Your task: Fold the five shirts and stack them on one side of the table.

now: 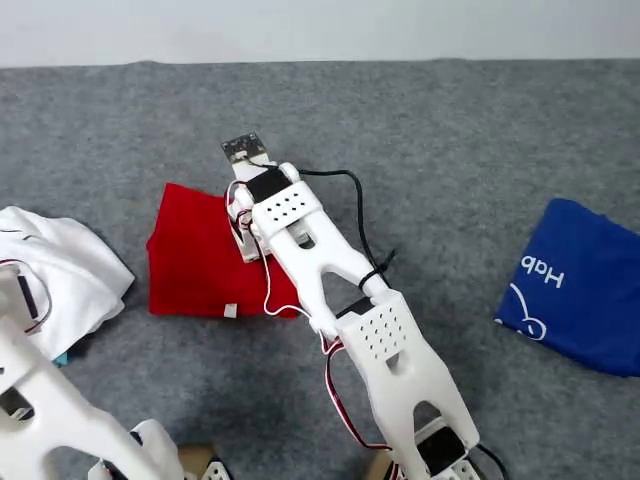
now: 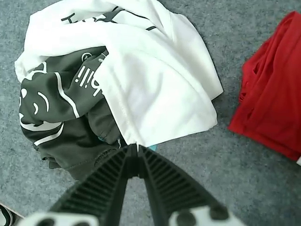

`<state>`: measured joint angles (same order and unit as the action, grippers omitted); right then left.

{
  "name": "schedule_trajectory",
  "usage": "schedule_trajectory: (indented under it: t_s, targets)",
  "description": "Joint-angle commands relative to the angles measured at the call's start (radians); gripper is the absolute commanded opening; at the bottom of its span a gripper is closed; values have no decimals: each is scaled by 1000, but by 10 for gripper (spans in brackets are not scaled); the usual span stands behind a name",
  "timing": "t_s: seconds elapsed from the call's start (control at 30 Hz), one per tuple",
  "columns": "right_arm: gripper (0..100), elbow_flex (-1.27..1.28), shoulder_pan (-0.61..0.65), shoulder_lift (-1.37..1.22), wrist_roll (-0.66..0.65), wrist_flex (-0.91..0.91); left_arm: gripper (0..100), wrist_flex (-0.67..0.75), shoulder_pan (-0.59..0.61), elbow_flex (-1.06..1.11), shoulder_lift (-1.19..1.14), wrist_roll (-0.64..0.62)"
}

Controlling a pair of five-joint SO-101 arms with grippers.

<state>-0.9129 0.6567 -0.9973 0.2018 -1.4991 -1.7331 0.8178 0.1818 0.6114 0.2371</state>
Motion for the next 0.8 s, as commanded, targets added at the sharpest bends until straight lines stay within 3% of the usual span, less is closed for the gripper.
schedule_trajectory:
  t_s: [0.0, 0.1, 0.4, 0.53, 0.77]
  targets:
    - [102, -31, 8, -4, -52, -5, 8, -11, 2, -5, 20, 6]
    - [5, -32, 8, 2, -114, -30, 8, -3, 2, -5, 20, 6]
    - [10, -144, -47, 84, -173, -302, 8, -3, 2, -10, 21, 6]
    - [10, -28, -104, 191, -198, -298, 8, -3, 2, -10, 21, 6]
    - [10, 371, -206, 450, -356, -297, 8, -12, -38, -59, 21, 9]
